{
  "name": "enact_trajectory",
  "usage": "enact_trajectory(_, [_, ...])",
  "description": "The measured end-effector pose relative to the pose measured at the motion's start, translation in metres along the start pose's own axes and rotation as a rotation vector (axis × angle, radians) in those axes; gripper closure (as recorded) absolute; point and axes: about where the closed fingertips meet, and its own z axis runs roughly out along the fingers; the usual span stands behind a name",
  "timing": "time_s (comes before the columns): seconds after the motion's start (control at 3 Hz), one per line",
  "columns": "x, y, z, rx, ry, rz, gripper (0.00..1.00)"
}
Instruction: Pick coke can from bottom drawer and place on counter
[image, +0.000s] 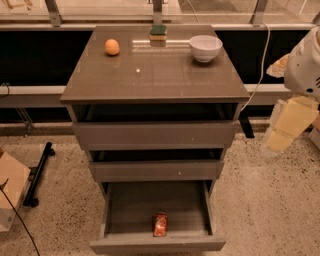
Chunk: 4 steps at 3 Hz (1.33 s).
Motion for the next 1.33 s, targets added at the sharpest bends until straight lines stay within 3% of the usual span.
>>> enact_trajectory(0.33, [-0.003, 0.001, 0.035, -0.018, -0.052, 0.107, 0.0])
enact_trajectory(0.67, [-0.003, 0.001, 0.086, -0.069, -0.069, 0.222, 0.0])
enact_trajectory(1.0, [0.006, 0.007, 0.143, -0.113, 0.009, 0.339, 0.0])
enact_trajectory(1.33, [0.007, 0.008, 0.143, -0.113, 0.014, 0.38, 0.0])
